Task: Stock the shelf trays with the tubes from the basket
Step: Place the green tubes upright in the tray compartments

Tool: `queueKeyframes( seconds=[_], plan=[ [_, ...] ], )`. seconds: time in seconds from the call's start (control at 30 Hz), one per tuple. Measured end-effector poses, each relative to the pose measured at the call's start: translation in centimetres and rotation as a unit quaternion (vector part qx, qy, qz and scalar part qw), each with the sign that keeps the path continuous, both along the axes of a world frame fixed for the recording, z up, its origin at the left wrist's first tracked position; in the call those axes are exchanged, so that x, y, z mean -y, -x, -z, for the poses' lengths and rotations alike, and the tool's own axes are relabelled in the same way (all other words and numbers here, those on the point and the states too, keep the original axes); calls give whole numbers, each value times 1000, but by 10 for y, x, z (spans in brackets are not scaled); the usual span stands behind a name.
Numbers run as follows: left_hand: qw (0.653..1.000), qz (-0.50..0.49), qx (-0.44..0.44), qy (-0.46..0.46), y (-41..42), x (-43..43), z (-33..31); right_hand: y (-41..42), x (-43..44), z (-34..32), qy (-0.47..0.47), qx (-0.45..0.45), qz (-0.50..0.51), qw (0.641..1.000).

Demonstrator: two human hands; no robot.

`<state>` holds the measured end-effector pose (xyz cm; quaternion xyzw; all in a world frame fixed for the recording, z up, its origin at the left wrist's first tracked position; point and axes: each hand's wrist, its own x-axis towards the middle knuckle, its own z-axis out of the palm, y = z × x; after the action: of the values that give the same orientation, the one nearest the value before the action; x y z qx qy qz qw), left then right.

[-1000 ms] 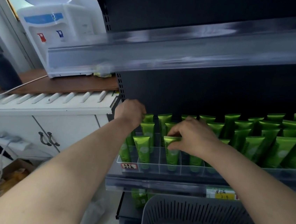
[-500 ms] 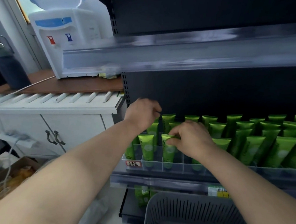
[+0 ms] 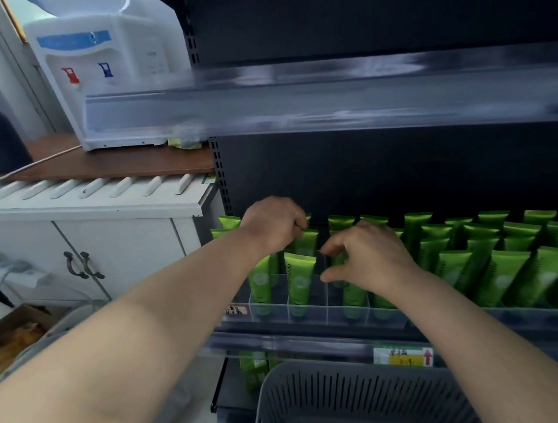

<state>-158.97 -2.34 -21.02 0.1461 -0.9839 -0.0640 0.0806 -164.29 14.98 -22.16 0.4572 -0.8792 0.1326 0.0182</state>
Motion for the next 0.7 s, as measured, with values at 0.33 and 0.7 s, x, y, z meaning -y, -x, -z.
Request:
queueKeyframes(
  seconds=[0.33, 0.7],
  plan=[
    [999, -29, 11, -15, -6, 3, -5, -1, -2, 2, 9, 4, 6, 1000],
    [994, -11, -62, -87, 3, -27, -18, 8, -37, -6, -14, -24, 49, 998]
  ],
)
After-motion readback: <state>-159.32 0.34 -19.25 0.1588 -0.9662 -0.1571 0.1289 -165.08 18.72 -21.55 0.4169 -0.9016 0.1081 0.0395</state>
